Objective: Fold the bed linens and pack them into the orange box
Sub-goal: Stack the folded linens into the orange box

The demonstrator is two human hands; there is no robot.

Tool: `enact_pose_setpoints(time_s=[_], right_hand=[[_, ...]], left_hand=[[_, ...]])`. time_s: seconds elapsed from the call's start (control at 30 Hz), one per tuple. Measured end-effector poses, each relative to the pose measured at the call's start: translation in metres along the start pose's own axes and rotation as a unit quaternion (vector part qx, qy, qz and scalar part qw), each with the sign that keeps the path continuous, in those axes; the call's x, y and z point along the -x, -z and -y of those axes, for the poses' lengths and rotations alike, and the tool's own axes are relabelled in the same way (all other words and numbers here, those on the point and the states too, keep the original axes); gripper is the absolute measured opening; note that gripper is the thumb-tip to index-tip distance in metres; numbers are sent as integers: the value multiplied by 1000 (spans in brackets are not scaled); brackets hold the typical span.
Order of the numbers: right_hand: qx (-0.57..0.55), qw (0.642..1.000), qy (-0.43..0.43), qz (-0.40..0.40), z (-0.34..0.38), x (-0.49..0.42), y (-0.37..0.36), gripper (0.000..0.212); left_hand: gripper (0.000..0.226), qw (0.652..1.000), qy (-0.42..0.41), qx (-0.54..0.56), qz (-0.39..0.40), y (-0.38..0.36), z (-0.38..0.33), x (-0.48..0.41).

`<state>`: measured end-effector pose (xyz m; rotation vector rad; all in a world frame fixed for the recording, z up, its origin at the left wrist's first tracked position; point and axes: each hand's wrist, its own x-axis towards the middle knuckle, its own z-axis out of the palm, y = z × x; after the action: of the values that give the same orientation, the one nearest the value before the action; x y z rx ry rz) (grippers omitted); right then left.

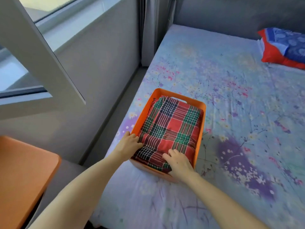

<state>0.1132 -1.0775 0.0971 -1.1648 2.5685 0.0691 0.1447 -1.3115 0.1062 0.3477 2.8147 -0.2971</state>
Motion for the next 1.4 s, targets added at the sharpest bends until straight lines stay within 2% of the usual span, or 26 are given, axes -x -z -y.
enact_pose_setpoints(time_s=[0.07, 0.13, 0.2, 0.27, 0.33, 0.37, 0.4, 0.43, 0.47, 0.5, 0.53, 0.57, 0.6, 0.63, 0.67, 0.73, 0.97, 1.03, 1.1, 1.13, 1.17, 1.2, 1.27, 1.3, 1.33, 1.4], right_hand=[[1, 1000, 3, 26, -10, -5, -7, 58], [17, 997, -17, 67, -10, -6, -12, 66], [-18, 995, -5, 102, -7, -11, -12, 58], [-119, 980, -15, 157, -11, -16, 4, 48], [-280, 931, -69, 226, -24, -14, 28, 40], [-317, 923, -99, 195, -32, -9, 38, 35], [-291, 938, -143, 124, -41, -3, 46, 32], [-196, 960, -195, 43, -48, 7, 47, 32], [-111, 960, -257, -8, -52, 18, 44, 40], [-101, 942, -320, -22, -52, 28, 38, 51], [-148, 918, -367, -1, -50, 36, 27, 55], [-220, 892, -394, 23, -45, 40, 19, 43], [-280, 868, -408, 41, -39, 43, 9, 18], [-306, 857, -413, 37, -35, 44, 2, 16], [-310, 857, -410, 18, -32, 45, -5, 27], [-310, 861, -403, 26, -24, 51, -4, 32], [-340, 873, -320, 142, 25, 104, -33, 21], [-367, 859, -297, 196, 43, 120, -37, 21], [-321, 886, -277, 187, 57, 133, -37, 13], [-260, 913, -275, 152, 58, 136, -37, 18], [-195, 937, -273, 102, 63, 138, -37, 44], [-129, 957, -256, 50, 69, 136, -35, 76], [-21, 980, -194, -34, 76, 126, -28, 118], [18, 988, -154, -16, 78, 119, -23, 128], [43, 991, -123, 22, 78, 111, -20, 130], [68, 983, -110, 130, 72, 96, -21, 125]], left_hand=[[32, 999, 45, 10, 26, 2, 10, 0], [27, 992, 111, 66, -3, -3, 10, 2], [23, 961, 209, 173, -48, -11, 4, 2], [26, 905, 303, 290, -65, -16, 0, 2], [31, 878, 334, 343, -18, -26, -1, 3], [29, 879, 329, 346, 8, -30, -2, 4], [25, 883, 321, 341, 22, -33, -3, 5], [21, 888, 316, 334, 23, -35, -4, 6], [16, 891, 314, 327, 19, -36, -6, 8], [9, 893, 312, 323, 16, -36, -7, 10], [3, 895, 309, 323, 10, -36, -8, 12], [4, 894, 306, 327, 5, -35, -9, 14], [5, 894, 299, 334, 1, -32, -11, 16], [7, 892, 293, 344, 1, -28, -11, 17], [9, 893, 283, 351, 3, -25, -11, 19], [15, 891, 276, 359, 26, -17, -11, 30], [19, 854, 276, 423, 127, -42, -25, 129], [16, 852, 293, 396, 177, -50, -27, 154], [18, 870, 299, 313, 237, -51, -30, 174], [22, 889, 296, 259, 235, -45, -32, 176], [25, 919, 278, 192, 206, -40, -34, 180], [32, 953, 240, 120, 139, -33, -36, 182], [63, 995, 96, 22, 15, -26, -40, 173], [81, 999, 6, 2, 35, -26, -41, 169], [94, 995, -51, -4, 91, -29, -43, 162], [105, 978, -67, -28, 194, -39, -52, 145]])
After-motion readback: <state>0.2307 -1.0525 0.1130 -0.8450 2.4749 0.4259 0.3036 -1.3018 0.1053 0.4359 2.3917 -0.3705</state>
